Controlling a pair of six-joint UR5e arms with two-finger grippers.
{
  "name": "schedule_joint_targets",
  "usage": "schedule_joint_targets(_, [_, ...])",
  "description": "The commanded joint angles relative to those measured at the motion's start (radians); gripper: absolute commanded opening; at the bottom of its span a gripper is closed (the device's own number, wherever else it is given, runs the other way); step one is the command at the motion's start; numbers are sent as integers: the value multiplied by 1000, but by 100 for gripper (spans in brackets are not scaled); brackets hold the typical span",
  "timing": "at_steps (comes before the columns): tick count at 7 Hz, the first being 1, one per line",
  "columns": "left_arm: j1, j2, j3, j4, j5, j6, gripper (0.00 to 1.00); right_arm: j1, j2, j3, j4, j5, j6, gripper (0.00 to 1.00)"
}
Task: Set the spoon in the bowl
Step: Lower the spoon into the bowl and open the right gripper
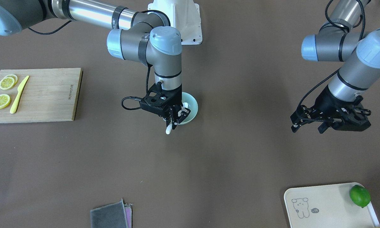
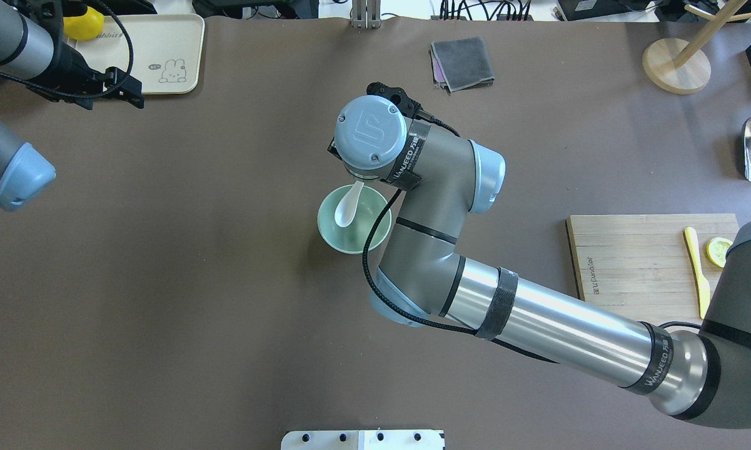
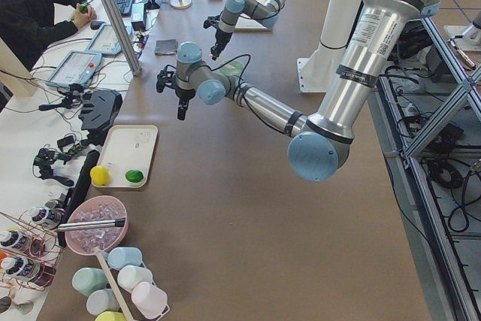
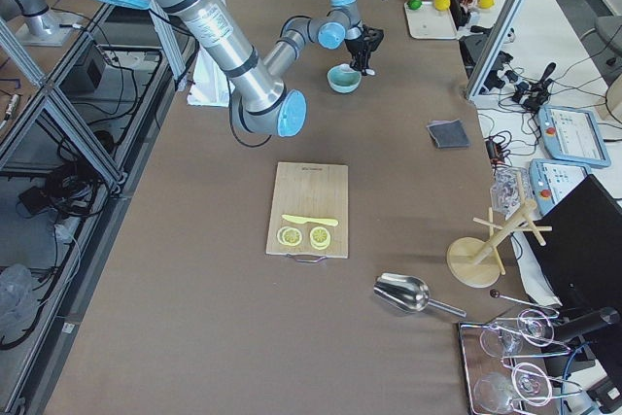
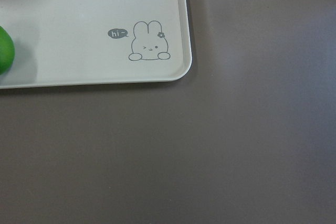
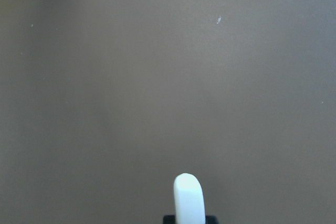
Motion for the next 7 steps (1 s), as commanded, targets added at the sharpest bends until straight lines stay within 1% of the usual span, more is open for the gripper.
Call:
schedule_joint_targets(1, [-4,0,8,-1,0,0,98,-13,-1,3,0,-8,-4,100])
schedule_joint_targets(2, [-4,0,8,-2,0,0,98,-11,-3,21,0,-5,-8,100])
schedule_joint_targets(3, [-4,-2,8,-3,0,2,98,-2,-6,70,-11,2,-42,100])
schedule_joint_targets(4, [-4,-8,5,-5,1,3,98,37,-35,119,-11,48,-88,100])
schedule_joint_targets(5, [-9,-12,5,-11,12,8,98,105,-114,202,-10,141,-181,100])
schedule_joint_targets(6, [-21,-6,11,-44,17,6,98,140,-232,315,4,157,-358,100])
schedule_joint_targets(7, [-29,1,13,-55,41,8,98,189,-274,348,-2,165,-477,100])
